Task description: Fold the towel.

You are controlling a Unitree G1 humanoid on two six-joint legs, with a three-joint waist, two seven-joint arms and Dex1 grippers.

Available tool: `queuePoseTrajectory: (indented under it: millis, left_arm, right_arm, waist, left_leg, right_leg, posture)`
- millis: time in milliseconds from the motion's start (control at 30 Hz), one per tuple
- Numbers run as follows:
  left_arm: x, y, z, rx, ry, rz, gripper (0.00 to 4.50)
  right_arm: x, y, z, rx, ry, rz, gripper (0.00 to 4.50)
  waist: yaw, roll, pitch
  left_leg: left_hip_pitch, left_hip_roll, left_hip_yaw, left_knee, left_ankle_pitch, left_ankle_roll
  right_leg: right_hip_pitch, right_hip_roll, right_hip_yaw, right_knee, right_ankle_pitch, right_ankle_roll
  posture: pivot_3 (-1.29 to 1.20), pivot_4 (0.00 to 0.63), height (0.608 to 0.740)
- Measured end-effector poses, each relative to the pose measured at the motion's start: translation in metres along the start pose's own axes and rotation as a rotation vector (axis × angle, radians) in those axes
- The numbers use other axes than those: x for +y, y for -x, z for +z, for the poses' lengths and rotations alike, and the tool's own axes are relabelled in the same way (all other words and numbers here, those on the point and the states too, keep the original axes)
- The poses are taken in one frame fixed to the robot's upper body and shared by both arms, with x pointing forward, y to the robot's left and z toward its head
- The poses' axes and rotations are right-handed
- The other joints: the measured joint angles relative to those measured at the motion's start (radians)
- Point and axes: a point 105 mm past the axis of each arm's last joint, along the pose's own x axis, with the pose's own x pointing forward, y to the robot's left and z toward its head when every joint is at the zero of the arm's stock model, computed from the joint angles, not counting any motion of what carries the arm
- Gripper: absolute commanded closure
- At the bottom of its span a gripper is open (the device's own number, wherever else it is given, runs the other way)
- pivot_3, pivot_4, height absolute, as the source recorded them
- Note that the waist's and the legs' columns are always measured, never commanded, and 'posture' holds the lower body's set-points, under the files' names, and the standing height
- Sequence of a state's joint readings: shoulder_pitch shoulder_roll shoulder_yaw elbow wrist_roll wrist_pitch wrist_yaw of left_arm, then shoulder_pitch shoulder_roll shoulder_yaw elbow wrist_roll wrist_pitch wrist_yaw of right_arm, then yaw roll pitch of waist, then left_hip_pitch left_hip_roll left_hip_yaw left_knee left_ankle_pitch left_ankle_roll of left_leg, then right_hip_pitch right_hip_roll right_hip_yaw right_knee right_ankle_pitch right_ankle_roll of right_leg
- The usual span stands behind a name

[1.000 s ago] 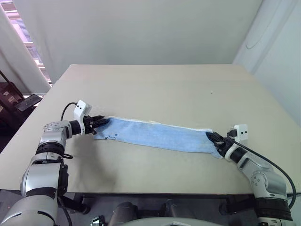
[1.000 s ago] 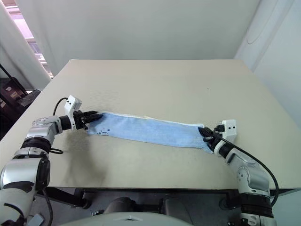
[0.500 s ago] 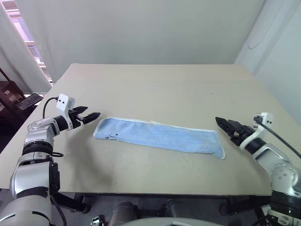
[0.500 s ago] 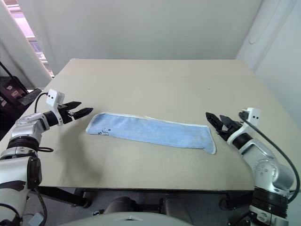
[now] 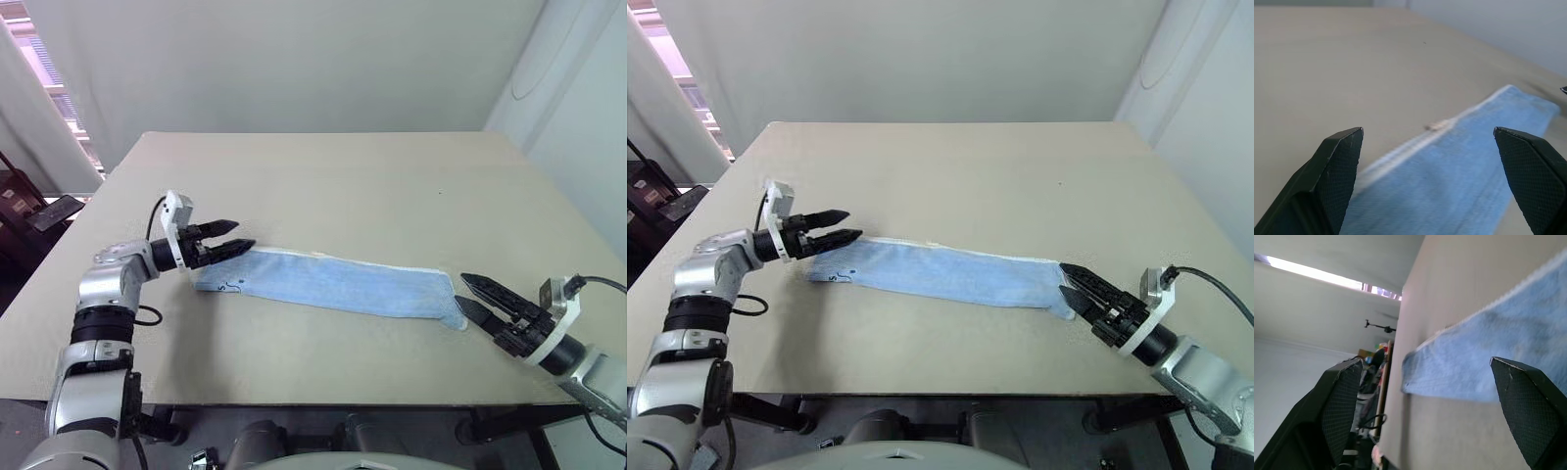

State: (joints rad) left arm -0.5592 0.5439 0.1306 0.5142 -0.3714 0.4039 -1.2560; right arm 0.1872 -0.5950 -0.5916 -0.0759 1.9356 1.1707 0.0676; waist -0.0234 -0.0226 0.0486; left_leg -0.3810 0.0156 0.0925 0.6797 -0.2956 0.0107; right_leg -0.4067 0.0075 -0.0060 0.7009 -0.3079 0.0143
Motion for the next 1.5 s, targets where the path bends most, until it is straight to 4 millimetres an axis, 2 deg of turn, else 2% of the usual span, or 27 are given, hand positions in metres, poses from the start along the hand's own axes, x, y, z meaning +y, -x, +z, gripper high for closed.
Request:
queuePoseTrajectory:
  millis: [67, 233, 400, 533, 900, 1133, 1367, 1500]
  left_arm:
    - [-0.006, -0.005, -0.005, 0.019, 0.000, -0.025, 0.00]
    - [-0.018, -0.021, -0.021, 0.047, 0.031, -0.074, 0.00]
    - [-0.026, -0.033, -0.029, 0.057, 0.042, -0.101, 0.00]
    - [-0.028, -0.036, -0.028, 0.053, 0.033, -0.100, 0.00]
    - [-0.029, -0.034, -0.033, 0.061, 0.052, -0.080, 0.00]
    - [-0.028, -0.032, -0.035, 0.069, 0.056, -0.063, 0.00]
    - [-0.026, -0.026, -0.038, 0.080, 0.058, -0.047, 0.00]
    - [-0.025, -0.024, -0.039, 0.085, 0.061, -0.042, 0.00]
  right_arm:
    - [-0.003, 0.001, -0.009, 0.022, -0.015, -0.014, 0.14]
    - [-0.024, 0.005, -0.030, 0.077, -0.079, -0.120, 0.14]
    - [-0.035, 0.004, -0.031, 0.081, -0.099, -0.179, 0.14]
    - [-0.048, -0.002, -0.021, 0.033, -0.107, -0.232, 0.14]
    - [-0.054, -0.020, 0.005, -0.081, -0.094, -0.252, 0.14]
    - [-0.056, -0.018, 0.012, -0.121, -0.086, -0.269, 0.14]
    - [-0.069, -0.007, 0.016, -0.170, -0.092, -0.333, 2.47]
    - [-0.067, -0.005, 0.019, -0.192, -0.099, -0.314, 3.93]
  waist:
    - [0.004, 0.000, 0.000]
    - [0.008, 0.000, 0.000]
    - [0.006, 0.000, 0.000]
    - [0.007, 0.000, 0.000]
    - [0.008, 0.000, 0.000]
    - [0.010, 0.000, 0.000]
    - [0.011, 0.001, 0.000]
    - [0.009, 0.001, 0.000]
  left_leg:
    - [0.000, 0.000, 0.000, 0.000, 0.000, 0.000]
    - [-0.002, 0.000, 0.000, 0.000, -0.001, 0.002]
    - [-0.006, 0.000, 0.000, 0.001, -0.002, 0.003]
    - [-0.007, 0.000, 0.000, 0.001, -0.002, 0.003]
    - [-0.008, 0.000, 0.000, 0.002, -0.002, 0.007]
    - [-0.010, 0.000, 0.000, 0.002, -0.003, 0.010]
    - [-0.010, 0.000, 0.000, 0.002, -0.004, 0.010]
    - [-0.010, 0.000, 0.000, 0.002, -0.004, 0.010]
  right_leg:
    - [0.001, 0.000, 0.000, -0.001, 0.000, 0.000]
    - [0.000, 0.000, 0.000, -0.004, 0.000, 0.001]
    - [-0.002, 0.000, 0.000, -0.005, 0.001, 0.002]
    - [-0.002, 0.000, 0.000, -0.005, 0.001, 0.002]
    - [-0.001, 0.000, 0.000, -0.011, 0.005, 0.008]
    - [-0.001, -0.001, 0.000, -0.015, 0.006, 0.008]
    - [-0.001, -0.001, 0.000, -0.016, 0.006, 0.008]
    - [-0.001, -0.001, 0.000, -0.016, 0.006, 0.008]
  posture:
    - [0.00, 0.000, 0.724]
    - [0.00, 0.000, 0.724]
    - [0.00, 0.000, 0.724]
    - [0.00, 0.000, 0.724]
    - [0.00, 0.000, 0.724]
    - [0.00, 0.000, 0.724]
    - [0.00, 0.000, 0.724]
    - [0.00, 0.000, 0.724]
